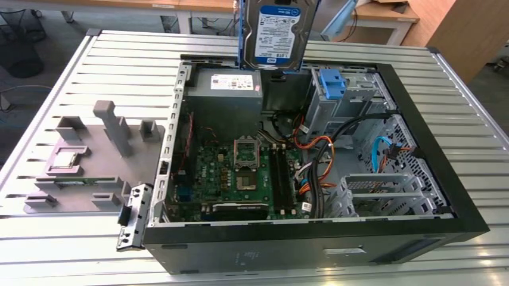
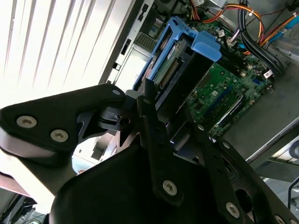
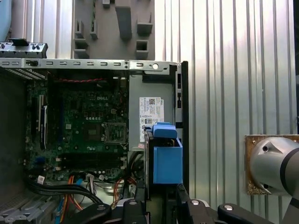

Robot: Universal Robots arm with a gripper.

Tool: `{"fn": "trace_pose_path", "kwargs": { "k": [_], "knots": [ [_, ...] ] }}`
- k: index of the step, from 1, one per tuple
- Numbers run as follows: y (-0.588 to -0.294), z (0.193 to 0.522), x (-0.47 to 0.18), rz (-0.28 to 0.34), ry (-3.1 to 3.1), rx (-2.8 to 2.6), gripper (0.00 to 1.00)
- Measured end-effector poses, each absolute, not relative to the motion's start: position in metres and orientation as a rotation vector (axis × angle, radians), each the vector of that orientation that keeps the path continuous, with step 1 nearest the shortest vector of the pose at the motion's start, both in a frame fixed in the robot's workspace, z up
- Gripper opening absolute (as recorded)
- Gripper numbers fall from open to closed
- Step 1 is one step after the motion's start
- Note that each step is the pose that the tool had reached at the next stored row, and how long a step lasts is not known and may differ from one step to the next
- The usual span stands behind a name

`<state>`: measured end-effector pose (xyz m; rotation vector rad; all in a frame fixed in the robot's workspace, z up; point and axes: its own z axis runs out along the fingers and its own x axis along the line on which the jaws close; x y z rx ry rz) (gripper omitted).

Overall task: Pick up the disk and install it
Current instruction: 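Pick up the disk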

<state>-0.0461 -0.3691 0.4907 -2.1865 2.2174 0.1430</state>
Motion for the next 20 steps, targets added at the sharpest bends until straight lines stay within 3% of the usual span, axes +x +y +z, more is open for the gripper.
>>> {"fn": "trace_pose_path", "kwargs": {
  "k": [20],
  "knots": [
    [-0.381,0.49,-0.046,0.143,2.217,-2.186,0.35]
  ]
}}
